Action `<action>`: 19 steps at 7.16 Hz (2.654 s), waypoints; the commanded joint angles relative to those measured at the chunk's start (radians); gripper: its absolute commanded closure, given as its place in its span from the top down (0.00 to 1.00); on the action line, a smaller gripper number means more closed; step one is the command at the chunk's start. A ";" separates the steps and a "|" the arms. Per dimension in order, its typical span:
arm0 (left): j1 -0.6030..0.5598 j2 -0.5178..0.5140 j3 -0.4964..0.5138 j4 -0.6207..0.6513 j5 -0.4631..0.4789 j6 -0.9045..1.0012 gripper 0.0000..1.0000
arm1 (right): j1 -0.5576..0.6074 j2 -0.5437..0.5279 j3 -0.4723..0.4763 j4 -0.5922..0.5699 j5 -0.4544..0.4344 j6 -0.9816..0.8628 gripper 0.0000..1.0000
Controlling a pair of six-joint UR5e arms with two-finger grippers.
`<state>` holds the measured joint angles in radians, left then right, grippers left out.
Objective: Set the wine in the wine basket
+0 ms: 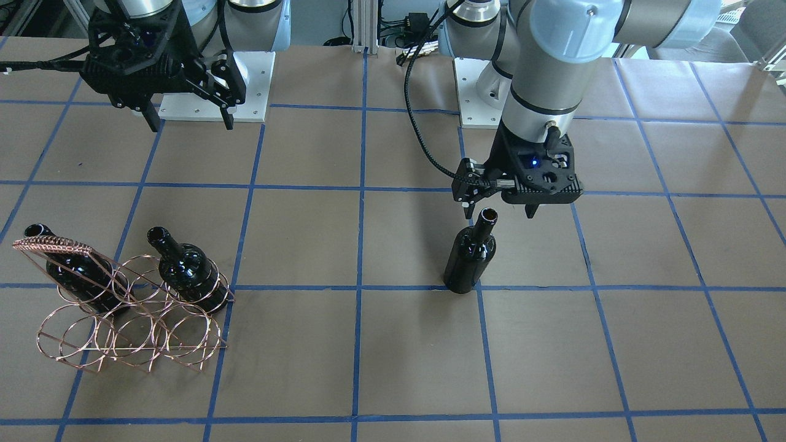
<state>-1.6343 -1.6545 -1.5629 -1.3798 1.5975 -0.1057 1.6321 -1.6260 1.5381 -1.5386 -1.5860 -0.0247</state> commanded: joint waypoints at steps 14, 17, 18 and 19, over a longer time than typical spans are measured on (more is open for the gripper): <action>0.366 0.062 0.121 -0.194 0.003 0.363 1.00 | -0.006 -0.011 -0.001 0.005 0.013 0.012 1.00; 0.366 0.076 0.113 -0.231 0.004 0.365 1.00 | 0.000 0.023 0.000 -0.065 0.020 0.000 1.00; 0.363 0.085 0.104 -0.248 -0.001 0.365 1.00 | 0.005 0.070 -0.016 -0.102 0.064 0.029 1.00; 0.361 0.094 0.100 -0.246 0.001 0.365 1.00 | 0.027 0.104 -0.050 -0.107 0.066 0.105 1.00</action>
<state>-1.2711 -1.5708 -1.4565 -1.6202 1.5987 0.2590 1.6403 -1.5660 1.5190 -1.6226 -1.5374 0.0144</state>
